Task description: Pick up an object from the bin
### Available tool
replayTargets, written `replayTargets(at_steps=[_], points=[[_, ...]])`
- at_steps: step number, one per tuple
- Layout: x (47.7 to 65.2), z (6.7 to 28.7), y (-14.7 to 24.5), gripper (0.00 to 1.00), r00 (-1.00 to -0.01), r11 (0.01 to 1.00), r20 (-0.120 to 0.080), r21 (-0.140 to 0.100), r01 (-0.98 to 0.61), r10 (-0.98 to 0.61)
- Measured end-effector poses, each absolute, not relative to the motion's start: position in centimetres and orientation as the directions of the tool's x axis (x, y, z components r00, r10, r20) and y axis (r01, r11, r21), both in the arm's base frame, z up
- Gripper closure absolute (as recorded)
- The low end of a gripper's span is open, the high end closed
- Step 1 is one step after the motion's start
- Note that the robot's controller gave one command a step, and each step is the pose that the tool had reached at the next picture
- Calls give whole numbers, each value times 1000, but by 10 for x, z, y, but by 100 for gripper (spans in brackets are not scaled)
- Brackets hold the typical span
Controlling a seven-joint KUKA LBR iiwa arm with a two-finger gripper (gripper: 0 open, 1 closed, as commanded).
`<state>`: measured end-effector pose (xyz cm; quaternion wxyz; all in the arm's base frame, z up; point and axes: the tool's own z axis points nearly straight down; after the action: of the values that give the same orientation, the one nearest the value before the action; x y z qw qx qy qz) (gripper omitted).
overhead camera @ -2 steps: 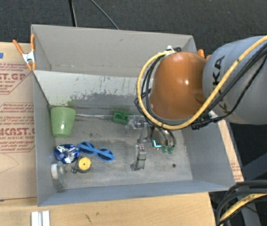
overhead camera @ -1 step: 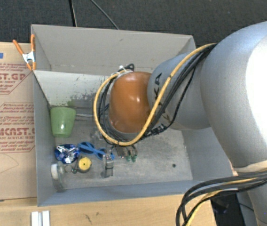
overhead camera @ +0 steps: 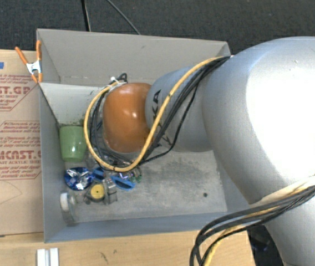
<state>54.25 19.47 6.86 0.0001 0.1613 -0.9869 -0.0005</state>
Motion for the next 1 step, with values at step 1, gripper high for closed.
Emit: replayTargets(at_steps=[1], points=[[543, 69, 194, 100, -949, 949, 0, 2, -316, -316]])
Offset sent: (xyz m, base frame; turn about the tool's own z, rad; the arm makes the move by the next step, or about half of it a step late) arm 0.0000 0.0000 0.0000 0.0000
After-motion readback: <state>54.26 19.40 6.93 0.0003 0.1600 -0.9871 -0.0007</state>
